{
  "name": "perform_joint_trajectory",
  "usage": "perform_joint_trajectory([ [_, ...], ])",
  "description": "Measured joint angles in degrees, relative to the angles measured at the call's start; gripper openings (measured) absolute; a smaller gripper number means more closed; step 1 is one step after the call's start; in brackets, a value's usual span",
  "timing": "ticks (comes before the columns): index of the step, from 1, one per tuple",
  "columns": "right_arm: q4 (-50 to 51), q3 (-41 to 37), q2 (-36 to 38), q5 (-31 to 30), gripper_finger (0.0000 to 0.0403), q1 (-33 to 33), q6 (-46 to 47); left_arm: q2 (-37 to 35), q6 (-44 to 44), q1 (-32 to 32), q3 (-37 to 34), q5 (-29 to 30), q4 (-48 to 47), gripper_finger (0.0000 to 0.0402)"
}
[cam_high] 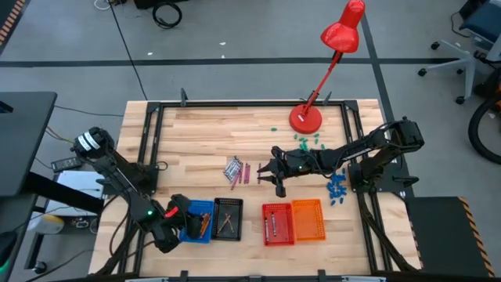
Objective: Sort crayons
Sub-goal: Put the orange crayon into the blue basket, then put the violet crayon into the orange basket
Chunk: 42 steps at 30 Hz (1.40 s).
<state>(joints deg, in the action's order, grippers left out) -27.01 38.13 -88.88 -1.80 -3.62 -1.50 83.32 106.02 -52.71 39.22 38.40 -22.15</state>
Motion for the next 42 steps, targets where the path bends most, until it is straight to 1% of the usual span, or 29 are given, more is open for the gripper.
perform_joint_trajectory([
  [3,0.0,0.0,0.0,0.0,0.0119,0.0,0.0,-0.1,-0.5,0.0,0.0,-2.0,-1.0,0.0111],
  [6,0.0,0.0,0.0,0.5,0.0119,0.0,0.0,-1.3,-2.1,0.0,0.0,-2.1,-1.0,0.0129],
  [9,0.0,0.0,0.0,1.3,0.0119,0.0,-0.1,-3.2,-5.8,0.8,0.0,-1.6,0.1,0.0133],
  [11,-0.1,0.0,0.0,1.4,0.0119,0.0,-0.5,-4.9,-10.8,1.9,0.0,0.7,1.5,0.0131],
  [16,-0.3,0.0,0.0,1.4,0.0119,0.0,-0.8,-6.6,-21.7,8.4,0.1,5.5,0.1,0.0122],
  [19,-0.3,0.0,0.0,1.4,0.0119,0.0,-1.1,-6.5,-27.5,14.6,0.1,5.4,-1.5,0.0119],
  [23,-0.3,0.0,0.0,1.4,0.0119,0.0,-1.8,-6.3,-37.4,24.4,0.1,3.4,-1.3,0.0119],
  [28,0.6,0.0,0.0,-0.1,0.0119,0.0,-2.1,-5.1,-48.2,35.5,0.1,-2.1,0.3,0.0118],
  [31,1.4,-0.1,0.0,-0.2,0.0119,0.0,-2.2,-3.4,-53.6,40.2,0.0,-2.8,3.2,0.0118],
  [34,1.3,-0.8,0.1,-0.6,0.0119,0.0,-2.4,-1.3,-59.5,44.3,0.0,-6.2,5.6,0.0118],
  [37,1.2,-1.7,0.1,-2.8,0.0119,0.0,-2.6,0.8,-63.9,47.8,0.0,-9.3,8.7,0.0118],
  [42,1.1,-2.6,0.1,-6.1,0.0119,0.0,-0.6,4.9,-71.5,51.2,0.1,-16.2,20.6,0.0118],
])
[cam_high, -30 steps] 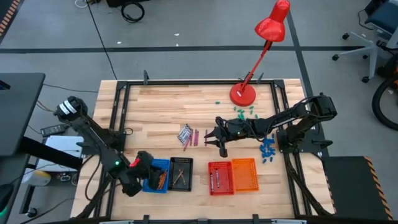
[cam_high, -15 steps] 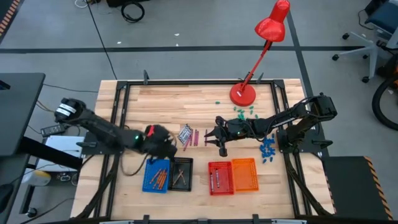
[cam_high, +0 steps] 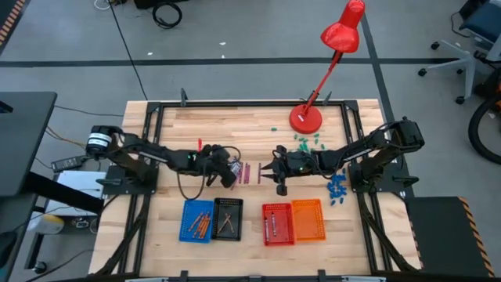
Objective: Sort crayons
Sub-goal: Put the violet crayon into the orange basket
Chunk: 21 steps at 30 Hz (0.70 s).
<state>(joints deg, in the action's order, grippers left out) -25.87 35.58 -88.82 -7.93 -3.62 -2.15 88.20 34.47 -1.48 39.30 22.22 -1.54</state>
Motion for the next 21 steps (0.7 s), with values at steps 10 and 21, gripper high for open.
perform_joint_trajectory([
  [10,28.1,10.1,-0.1,-6.7,0.0116,1.1,14.0,1.2,-15.8,1.7,-0.1,2.6,2.9,0.0118],
  [21,56.4,17.4,-0.8,-5.0,0.0116,4.3,39.7,1.2,-36.9,1.7,0.0,4.9,10.1,0.0118],
])
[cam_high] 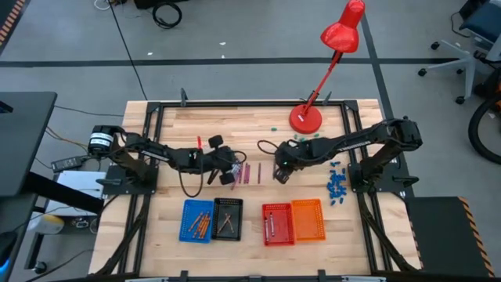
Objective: Sort crayons
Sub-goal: Put the violet crayon into the orange basket
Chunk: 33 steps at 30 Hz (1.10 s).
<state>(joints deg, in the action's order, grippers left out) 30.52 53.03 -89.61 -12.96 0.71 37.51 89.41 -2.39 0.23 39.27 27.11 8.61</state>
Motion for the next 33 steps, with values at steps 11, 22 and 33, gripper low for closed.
perform_joint_trajectory([
  [11,2.7,-0.2,-6.0,2.1,0.0116,0.3,8.9,0.0,-0.9,-0.1,0.0,-4.4,10.4,0.0118],
  [22,4.3,2.7,-8.4,2.1,0.0116,-0.3,14.0,0.0,1.5,-0.1,0.0,-5.4,10.2,0.0118],
  [33,0.0,3.7,-11.8,1.5,0.0116,-0.3,17.8,0.0,0.9,0.0,0.0,-5.3,11.2,0.0118],
])
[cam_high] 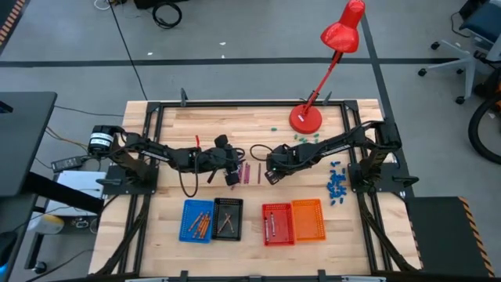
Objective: Sort crayons
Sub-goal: Put the violet crayon into the orange basket
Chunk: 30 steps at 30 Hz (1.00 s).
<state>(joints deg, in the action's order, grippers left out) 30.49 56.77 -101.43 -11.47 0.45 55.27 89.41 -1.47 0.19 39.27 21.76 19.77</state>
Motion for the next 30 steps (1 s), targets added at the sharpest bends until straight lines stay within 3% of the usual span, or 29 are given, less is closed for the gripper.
perform_joint_trajectory([
  [10,0.6,-0.2,-0.6,2.0,0.0116,-0.1,1.6,0.0,-1.2,0.0,0.0,0.0,-0.1,0.0118],
  [16,0.9,-0.2,-0.5,4.3,0.0112,0.6,-2.5,0.0,-1.2,0.0,0.0,0.0,-0.2,0.0118],
  [30,2.7,-0.1,-0.4,8.4,0.0015,1.7,-7.8,0.0,-3.7,0.0,0.0,0.0,-2.9,0.0118],
])
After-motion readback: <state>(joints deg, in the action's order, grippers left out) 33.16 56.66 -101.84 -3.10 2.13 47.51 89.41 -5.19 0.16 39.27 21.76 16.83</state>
